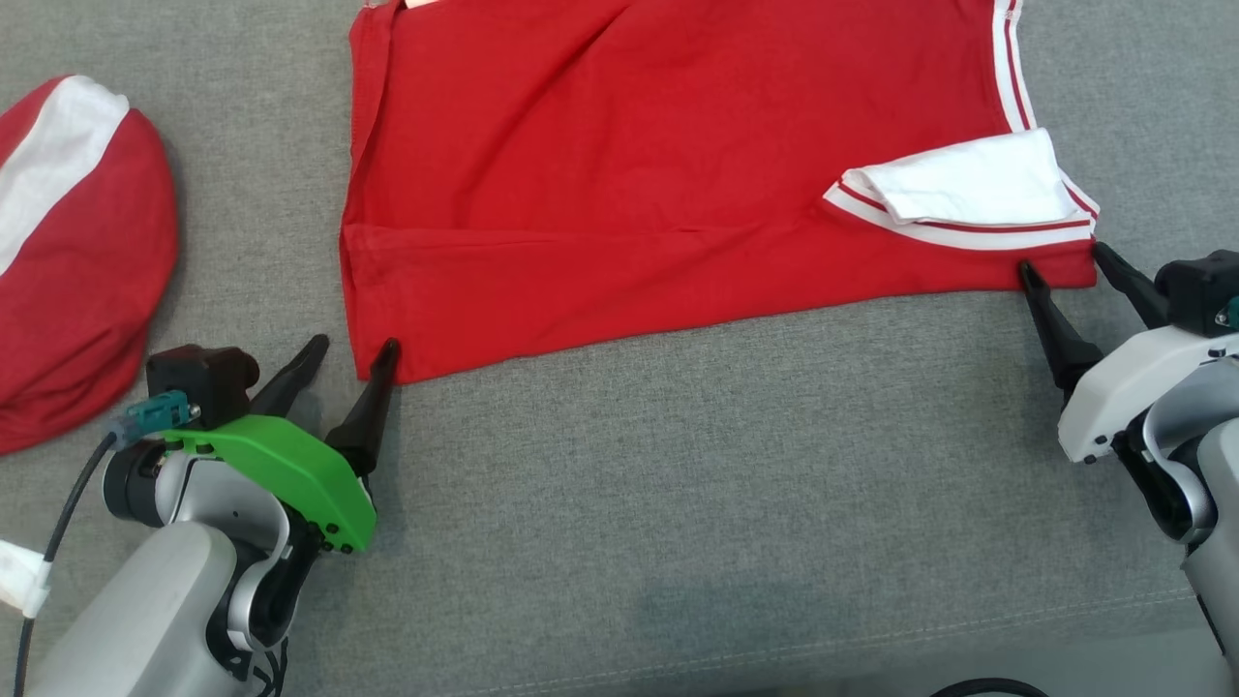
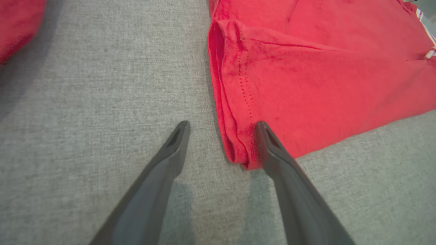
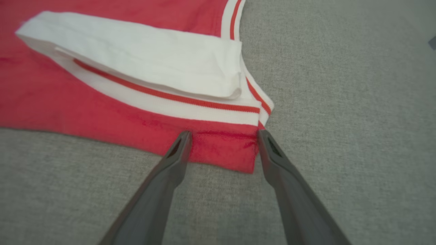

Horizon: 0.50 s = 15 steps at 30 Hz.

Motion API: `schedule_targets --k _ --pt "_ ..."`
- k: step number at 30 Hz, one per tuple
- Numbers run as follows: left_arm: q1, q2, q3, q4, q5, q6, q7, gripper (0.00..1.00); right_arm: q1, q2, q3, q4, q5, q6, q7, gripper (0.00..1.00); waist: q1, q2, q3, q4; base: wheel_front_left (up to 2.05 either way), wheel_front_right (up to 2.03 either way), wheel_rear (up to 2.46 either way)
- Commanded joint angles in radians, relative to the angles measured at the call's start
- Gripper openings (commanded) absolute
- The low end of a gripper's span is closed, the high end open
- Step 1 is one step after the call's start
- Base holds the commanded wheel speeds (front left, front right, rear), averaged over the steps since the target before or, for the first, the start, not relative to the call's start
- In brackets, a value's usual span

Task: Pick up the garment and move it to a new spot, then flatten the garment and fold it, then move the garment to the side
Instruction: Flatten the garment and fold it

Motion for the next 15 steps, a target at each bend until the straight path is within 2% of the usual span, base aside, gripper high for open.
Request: schedule_targets --k 1,8,15 --pt "-0.01 0.006 -0.007 0.019 -0.001 -0.002 0.019 1.0 -0.011 0.001 -0.005 -0.004 -0.018 -0.001 0.019 1.0 0.0 -0.0001 0.008 0.006 0.0 0.0 0.0" --pt "-0.046 -0.001 -0.018 0.047 -0.016 -0.017 0.058 1.0 -0.012 0.025 -0.085 -0.021 -0.055 -0.001 0.118 1.0 0.0 -0.0001 0.006 0.016 0.0 0.0 0.0" --pt "-0.055 -0.021 -0.048 0.066 -0.037 -0.042 0.106 1.0 0.008 0.053 -0.102 -0.04 -0.082 -0.001 0.217 1.0 0.0 -0.0001 0.009 0.011 0.0 0.0 0.0"
